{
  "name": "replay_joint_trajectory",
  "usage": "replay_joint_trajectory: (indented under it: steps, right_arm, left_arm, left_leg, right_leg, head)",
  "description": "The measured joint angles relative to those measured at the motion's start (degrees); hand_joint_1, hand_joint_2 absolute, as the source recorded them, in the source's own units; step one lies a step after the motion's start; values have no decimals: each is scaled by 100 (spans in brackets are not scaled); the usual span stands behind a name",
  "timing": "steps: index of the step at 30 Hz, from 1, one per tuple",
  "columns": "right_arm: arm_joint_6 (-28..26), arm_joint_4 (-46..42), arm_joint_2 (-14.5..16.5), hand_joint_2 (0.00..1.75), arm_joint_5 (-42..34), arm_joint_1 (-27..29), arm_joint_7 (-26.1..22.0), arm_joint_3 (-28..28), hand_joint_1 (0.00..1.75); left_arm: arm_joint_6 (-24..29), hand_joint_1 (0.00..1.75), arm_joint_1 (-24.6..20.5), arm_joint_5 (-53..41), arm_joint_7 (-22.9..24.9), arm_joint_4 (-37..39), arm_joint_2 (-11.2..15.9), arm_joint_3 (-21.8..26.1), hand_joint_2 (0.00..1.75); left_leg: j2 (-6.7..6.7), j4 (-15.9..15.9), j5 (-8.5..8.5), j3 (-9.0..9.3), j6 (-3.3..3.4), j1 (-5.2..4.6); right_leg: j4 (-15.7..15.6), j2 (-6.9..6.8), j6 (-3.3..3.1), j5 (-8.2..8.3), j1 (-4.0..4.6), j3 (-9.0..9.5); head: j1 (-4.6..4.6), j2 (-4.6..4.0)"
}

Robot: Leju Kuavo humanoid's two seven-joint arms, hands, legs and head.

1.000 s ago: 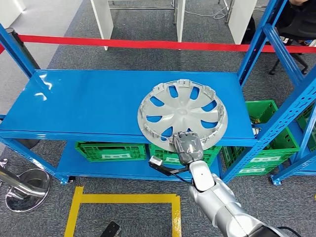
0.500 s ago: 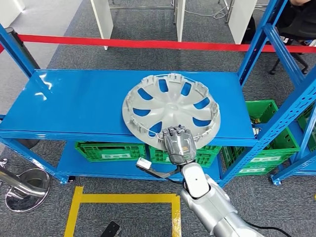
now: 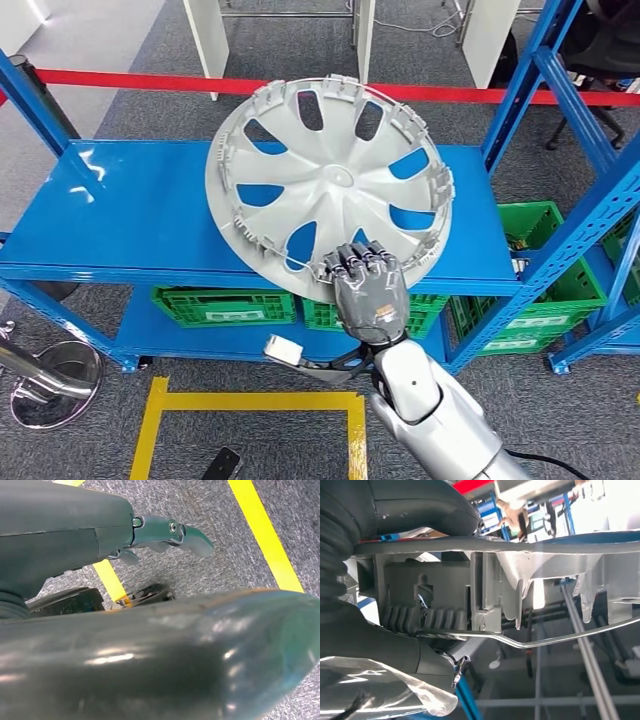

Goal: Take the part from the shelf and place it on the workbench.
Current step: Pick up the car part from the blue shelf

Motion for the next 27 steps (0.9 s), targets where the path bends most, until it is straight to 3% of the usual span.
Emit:
replay_joint_trajectory:
  steps: [12,17,27]
  right_arm:
    - [8,-335,-262,175,-1,-132,72,617,175]
    - [15,-105,-266,175,5,-197,-133,823,175]
    - [19,247,-266,175,5,-430,-26,1139,175]
  left_arm:
    - [-77,0,0,-3,57,0,3,45,0]
    - [-21,0,-1,22,202,0,4,69,0]
    - [15,0,-1,84,418,0,19,168,0]
  left_leg:
    - [0,-1,0,-1,0,1]
    - [0,-1,0,-2,0,1]
    - [-1,0,0,-4,0,1]
  right_leg:
    - [0,-1,0,0,1,0]
    - [0,-1,0,0,0,0]
    - [0,-3,0,0,0,-1]
  head:
    - [-1,0]
    - [1,0]
    - [-1,0]
